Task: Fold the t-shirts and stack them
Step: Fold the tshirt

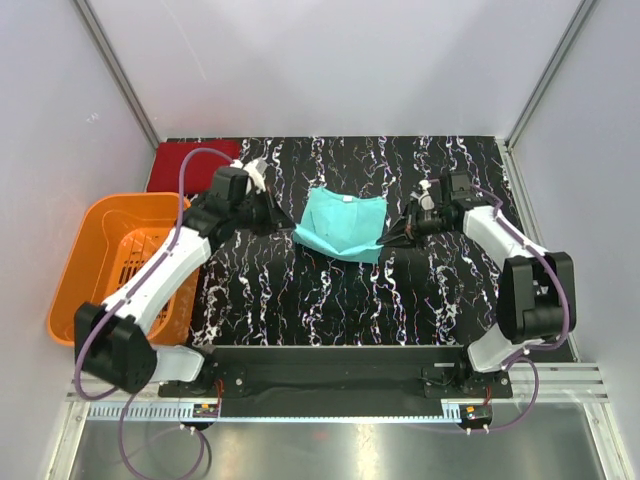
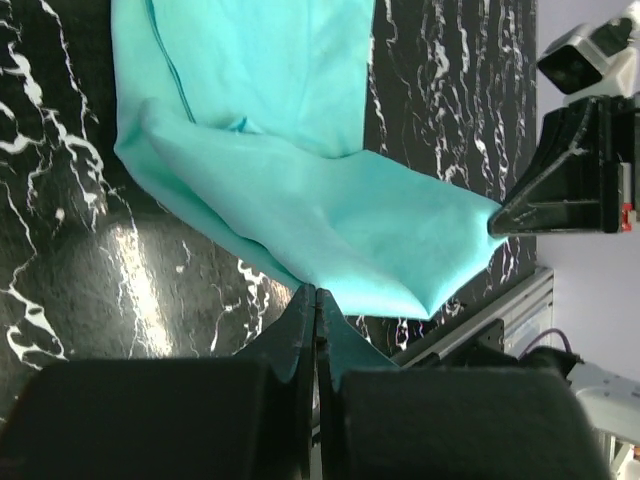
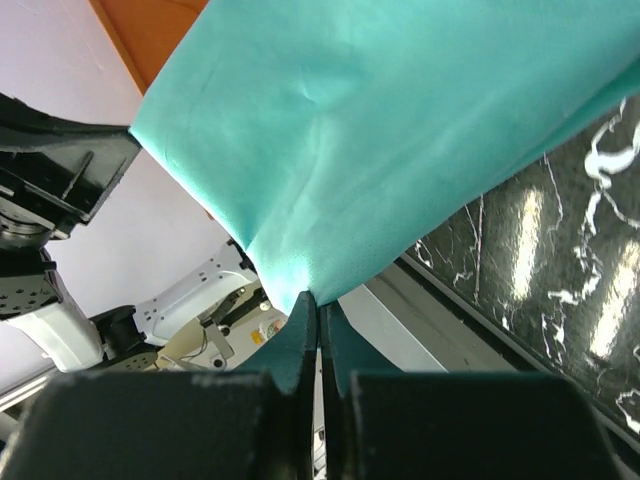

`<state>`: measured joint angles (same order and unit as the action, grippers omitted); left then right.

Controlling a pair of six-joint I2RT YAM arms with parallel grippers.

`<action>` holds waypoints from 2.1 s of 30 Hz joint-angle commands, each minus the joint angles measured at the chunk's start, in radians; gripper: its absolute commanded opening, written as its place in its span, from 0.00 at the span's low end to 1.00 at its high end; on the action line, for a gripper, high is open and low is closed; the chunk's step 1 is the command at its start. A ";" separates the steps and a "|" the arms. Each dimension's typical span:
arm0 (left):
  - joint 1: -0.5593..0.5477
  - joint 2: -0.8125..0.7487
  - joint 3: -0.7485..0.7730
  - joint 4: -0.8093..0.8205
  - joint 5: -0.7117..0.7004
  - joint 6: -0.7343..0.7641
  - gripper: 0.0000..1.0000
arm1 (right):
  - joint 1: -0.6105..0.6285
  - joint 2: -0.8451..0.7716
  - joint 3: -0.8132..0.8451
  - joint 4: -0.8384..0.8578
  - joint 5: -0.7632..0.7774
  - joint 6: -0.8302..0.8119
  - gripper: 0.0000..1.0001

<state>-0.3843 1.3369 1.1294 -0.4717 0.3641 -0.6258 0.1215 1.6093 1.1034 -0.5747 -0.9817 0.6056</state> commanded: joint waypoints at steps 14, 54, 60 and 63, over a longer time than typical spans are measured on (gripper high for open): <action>-0.022 -0.645 -0.419 -0.125 0.171 -0.107 0.00 | 0.270 -0.396 -0.289 -0.053 0.123 0.131 0.00; 0.208 0.308 0.116 0.041 0.068 0.027 0.02 | -0.014 0.409 0.281 -0.017 -0.045 -0.088 0.11; 0.254 0.487 0.277 0.084 -0.025 0.046 0.36 | -0.046 0.647 0.602 -0.037 0.005 -0.072 0.61; 0.268 0.527 0.339 0.042 -0.003 0.093 0.42 | -0.046 0.620 0.595 0.018 0.032 -0.070 0.77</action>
<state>-0.1364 1.8721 1.3800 -0.4610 0.4049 -0.5976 0.0692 2.2517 1.6634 -0.5652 -0.9730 0.5499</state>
